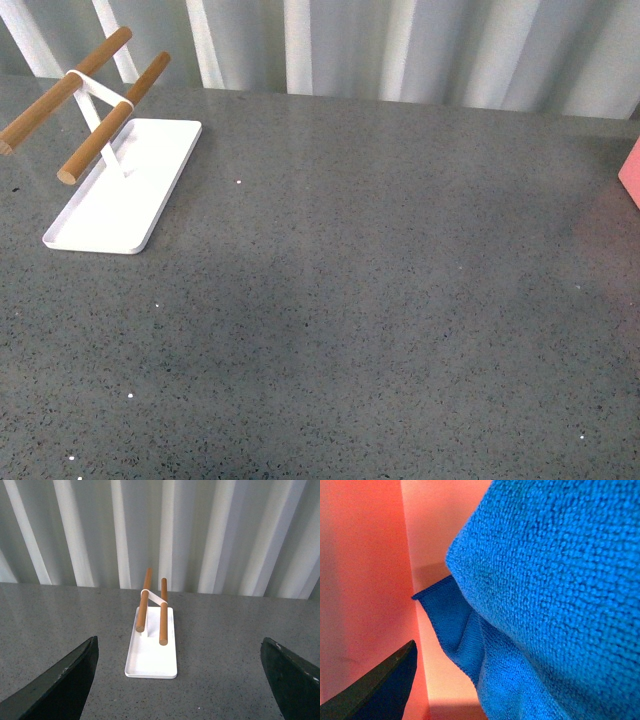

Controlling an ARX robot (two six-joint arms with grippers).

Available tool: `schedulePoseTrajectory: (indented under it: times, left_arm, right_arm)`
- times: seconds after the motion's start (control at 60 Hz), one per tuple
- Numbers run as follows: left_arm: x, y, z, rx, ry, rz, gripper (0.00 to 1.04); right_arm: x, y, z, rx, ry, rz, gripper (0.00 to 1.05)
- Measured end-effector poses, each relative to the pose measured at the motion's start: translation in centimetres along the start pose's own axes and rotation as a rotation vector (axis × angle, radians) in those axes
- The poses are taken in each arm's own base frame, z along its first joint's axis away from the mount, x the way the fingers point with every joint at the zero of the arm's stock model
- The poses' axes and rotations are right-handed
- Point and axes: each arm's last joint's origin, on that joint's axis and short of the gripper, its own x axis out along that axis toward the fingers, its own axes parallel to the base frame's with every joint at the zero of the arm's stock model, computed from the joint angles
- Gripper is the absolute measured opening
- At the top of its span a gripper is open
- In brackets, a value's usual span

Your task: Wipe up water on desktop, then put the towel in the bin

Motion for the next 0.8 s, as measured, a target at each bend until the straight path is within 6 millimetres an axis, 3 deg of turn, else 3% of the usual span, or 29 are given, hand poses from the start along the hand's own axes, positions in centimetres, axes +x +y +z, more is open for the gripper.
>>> schedulePoseTrajectory:
  times: [0.133,0.384,0.517,0.684,0.801]
  left_arm:
    - [0.0,0.0,0.0,0.000,0.000,0.000,0.98]
    - [0.0,0.0,0.0,0.000,0.000,0.000,0.98]
    - [0.0,0.0,0.0,0.000,0.000,0.000,0.98]
    - [0.0,0.0,0.0,0.000,0.000,0.000,0.98]
    - [0.0,0.0,0.0,0.000,0.000,0.000,0.98]
  right_arm:
    - [-1.7,-0.1,0.6,-0.010,-0.031,-0.008,0.98]
    - [-6.4,1.7,3.9,-0.072,-0.161,0.025,0.98]
    - [-7.9,2.2,5.3,-0.102,-0.208,0.023,0.98]
    - [-8.1,2.0,6.2,-0.118,-0.224,-0.024,0.98]
    - [-6.0,0.6,5.3,-0.115,-0.156,-0.097,0.98]
